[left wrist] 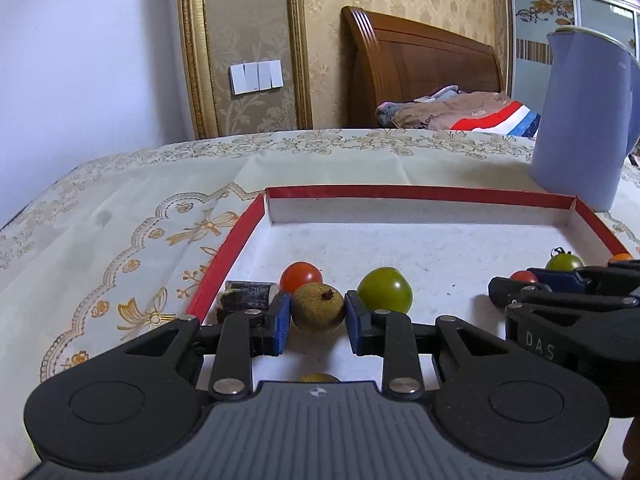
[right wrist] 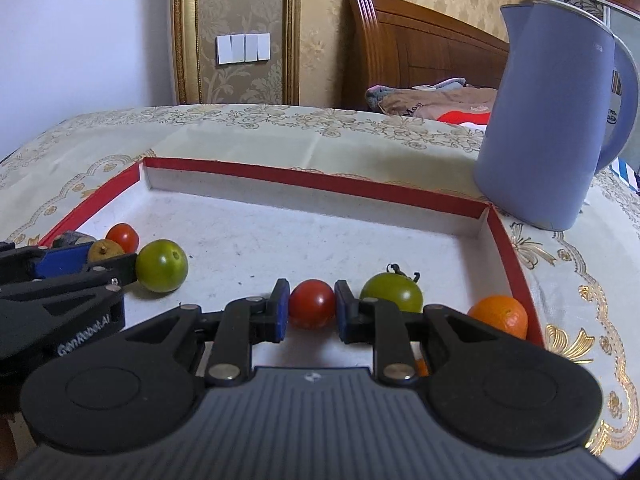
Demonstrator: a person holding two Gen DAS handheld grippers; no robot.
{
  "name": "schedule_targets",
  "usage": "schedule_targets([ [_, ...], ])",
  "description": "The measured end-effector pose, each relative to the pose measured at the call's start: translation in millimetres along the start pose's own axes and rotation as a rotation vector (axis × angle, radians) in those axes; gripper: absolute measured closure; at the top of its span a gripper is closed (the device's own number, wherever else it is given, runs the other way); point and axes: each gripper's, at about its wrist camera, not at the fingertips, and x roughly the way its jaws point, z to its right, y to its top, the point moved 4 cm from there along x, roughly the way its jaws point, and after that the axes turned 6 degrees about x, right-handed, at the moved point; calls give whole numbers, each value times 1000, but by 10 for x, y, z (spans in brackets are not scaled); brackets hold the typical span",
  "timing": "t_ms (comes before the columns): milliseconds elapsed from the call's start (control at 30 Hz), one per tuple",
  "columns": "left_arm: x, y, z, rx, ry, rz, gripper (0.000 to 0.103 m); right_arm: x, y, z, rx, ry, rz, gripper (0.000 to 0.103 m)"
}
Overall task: Organize fruits
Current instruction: 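Carry both fruits into the box lid and open both grippers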
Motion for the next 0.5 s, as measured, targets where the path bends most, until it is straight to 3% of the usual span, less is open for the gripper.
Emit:
schedule_targets([
  [200, -19, -32, 38, 25, 2, 9, 74, -31, -6, 31, 20, 19, 3, 77],
  [500, -60, -59, 4, -1, -24, 9, 72, -164, -22, -12, 10, 32, 49, 45],
])
